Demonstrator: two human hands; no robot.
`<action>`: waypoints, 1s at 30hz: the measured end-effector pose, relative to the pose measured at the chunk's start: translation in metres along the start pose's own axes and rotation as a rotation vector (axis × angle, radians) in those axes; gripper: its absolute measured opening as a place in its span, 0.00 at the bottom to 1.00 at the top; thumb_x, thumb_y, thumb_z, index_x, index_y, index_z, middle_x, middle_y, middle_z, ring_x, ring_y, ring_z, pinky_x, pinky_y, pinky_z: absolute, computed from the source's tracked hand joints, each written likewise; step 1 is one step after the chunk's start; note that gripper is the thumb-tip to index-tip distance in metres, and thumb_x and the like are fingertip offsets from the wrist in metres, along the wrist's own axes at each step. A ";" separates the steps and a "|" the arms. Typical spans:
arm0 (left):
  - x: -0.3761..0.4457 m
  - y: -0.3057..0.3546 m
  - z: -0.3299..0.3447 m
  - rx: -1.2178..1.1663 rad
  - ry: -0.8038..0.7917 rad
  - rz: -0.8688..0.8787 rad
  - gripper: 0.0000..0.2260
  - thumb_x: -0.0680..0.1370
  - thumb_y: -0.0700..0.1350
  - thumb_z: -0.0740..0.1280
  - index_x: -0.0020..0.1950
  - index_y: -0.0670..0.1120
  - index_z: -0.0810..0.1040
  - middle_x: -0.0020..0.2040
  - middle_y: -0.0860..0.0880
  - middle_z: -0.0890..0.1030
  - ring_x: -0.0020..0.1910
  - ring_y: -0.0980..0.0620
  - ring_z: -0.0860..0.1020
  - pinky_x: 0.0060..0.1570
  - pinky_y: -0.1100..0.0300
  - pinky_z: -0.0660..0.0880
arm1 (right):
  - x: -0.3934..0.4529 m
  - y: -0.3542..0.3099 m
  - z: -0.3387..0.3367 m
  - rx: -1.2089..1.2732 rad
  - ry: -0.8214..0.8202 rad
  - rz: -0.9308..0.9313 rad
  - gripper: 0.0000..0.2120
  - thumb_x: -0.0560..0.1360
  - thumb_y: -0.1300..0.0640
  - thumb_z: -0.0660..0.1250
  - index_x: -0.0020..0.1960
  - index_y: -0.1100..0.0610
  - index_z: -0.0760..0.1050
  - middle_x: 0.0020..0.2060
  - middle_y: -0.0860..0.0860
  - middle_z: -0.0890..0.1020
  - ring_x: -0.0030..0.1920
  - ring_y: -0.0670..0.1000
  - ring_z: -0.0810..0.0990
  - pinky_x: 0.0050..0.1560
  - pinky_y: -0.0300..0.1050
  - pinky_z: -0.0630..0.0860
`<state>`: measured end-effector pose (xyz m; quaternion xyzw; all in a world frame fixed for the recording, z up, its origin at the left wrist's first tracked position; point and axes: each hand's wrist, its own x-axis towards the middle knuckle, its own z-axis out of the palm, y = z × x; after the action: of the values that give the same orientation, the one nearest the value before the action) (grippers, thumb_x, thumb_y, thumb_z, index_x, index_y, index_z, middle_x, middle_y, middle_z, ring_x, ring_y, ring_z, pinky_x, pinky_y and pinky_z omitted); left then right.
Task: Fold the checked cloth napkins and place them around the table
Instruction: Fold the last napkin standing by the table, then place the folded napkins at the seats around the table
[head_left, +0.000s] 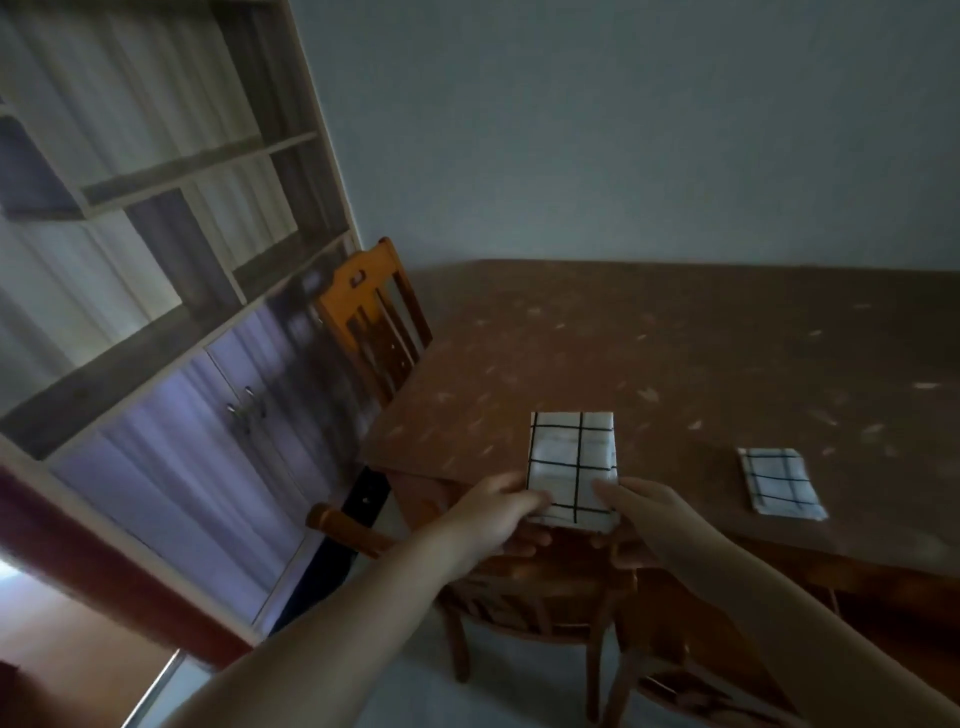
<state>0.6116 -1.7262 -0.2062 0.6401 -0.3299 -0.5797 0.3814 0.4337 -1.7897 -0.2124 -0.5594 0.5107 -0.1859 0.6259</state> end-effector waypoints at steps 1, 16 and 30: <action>0.013 0.002 -0.011 -0.009 0.017 -0.025 0.03 0.81 0.42 0.64 0.50 0.49 0.77 0.44 0.47 0.80 0.38 0.51 0.80 0.44 0.56 0.77 | 0.020 -0.001 0.007 0.027 -0.008 0.034 0.05 0.80 0.51 0.64 0.50 0.50 0.77 0.46 0.53 0.83 0.44 0.52 0.83 0.43 0.48 0.80; 0.246 -0.061 -0.121 0.289 0.120 -0.026 0.29 0.72 0.49 0.71 0.72 0.54 0.69 0.55 0.49 0.82 0.53 0.49 0.82 0.57 0.46 0.79 | 0.257 0.024 0.068 -0.235 0.356 0.145 0.07 0.73 0.59 0.70 0.50 0.52 0.79 0.40 0.45 0.81 0.40 0.46 0.80 0.33 0.37 0.71; 0.303 -0.061 -0.130 0.602 0.047 0.017 0.21 0.77 0.50 0.65 0.70 0.49 0.72 0.54 0.49 0.82 0.49 0.50 0.81 0.50 0.53 0.79 | 0.307 0.046 0.071 -0.258 0.364 0.206 0.05 0.74 0.59 0.69 0.46 0.50 0.79 0.40 0.46 0.82 0.41 0.46 0.81 0.36 0.39 0.77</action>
<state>0.7729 -1.9441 -0.4031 0.7347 -0.4834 -0.4378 0.1869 0.6039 -1.9862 -0.3958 -0.5369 0.6888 -0.1522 0.4628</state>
